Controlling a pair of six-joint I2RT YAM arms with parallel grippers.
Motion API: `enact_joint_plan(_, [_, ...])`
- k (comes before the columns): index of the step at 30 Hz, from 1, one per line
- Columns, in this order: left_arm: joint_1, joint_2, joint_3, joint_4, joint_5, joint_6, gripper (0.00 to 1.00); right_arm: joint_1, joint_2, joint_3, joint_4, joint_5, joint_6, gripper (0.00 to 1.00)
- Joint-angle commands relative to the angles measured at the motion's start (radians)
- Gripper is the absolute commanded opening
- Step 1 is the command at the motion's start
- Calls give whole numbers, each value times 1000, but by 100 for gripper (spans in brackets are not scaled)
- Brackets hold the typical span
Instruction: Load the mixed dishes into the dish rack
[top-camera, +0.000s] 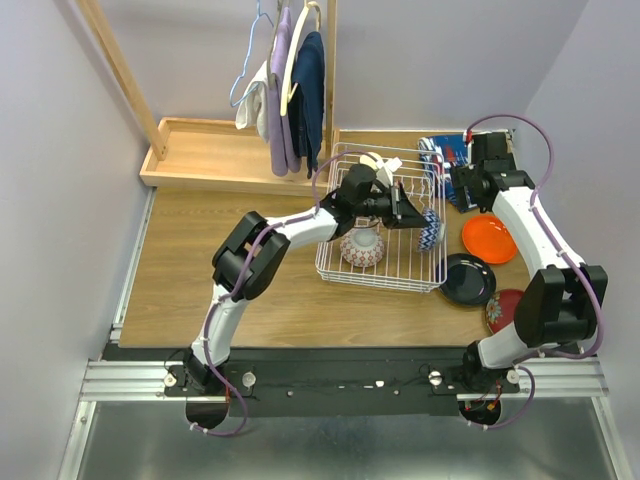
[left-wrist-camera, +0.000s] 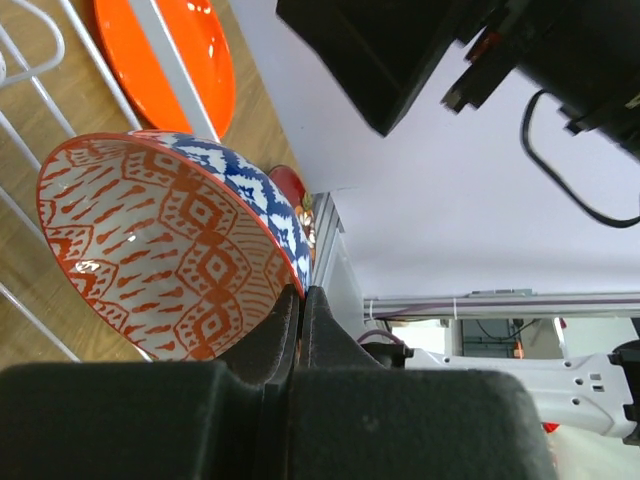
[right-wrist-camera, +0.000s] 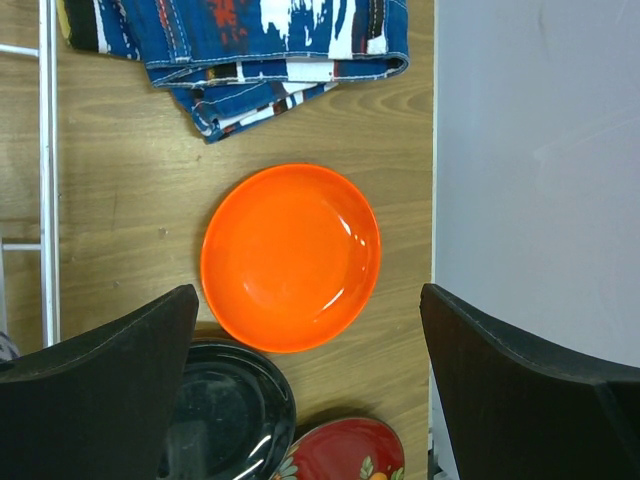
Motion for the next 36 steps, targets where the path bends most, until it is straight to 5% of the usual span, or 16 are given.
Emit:
enact_joint_plan(1, [-13, 34, -29, 49, 14, -27, 0, -6, 24, 47, -3, -17, 19, 100])
enact_joint_plan(15, [20, 8, -161, -82, -6, 31, 0, -5, 22, 17, 25, -37, 23, 100])
enact_joint_plan(17, [26, -7, -166, -134, -18, 59, 9, -6, 22, 15, 26, -48, 28, 100])
enact_joint_plan(21, [47, -69, -171, -253, -75, 167, 43, -6, 25, 21, 29, -65, 31, 100])
enact_joint_plan(27, [81, -179, -178, -478, -178, 367, 66, -6, 28, 26, 42, -100, 31, 100])
enact_joint_plan(36, [92, -276, -249, -632, -297, 526, 75, -6, 36, 64, 37, -152, 52, 100])
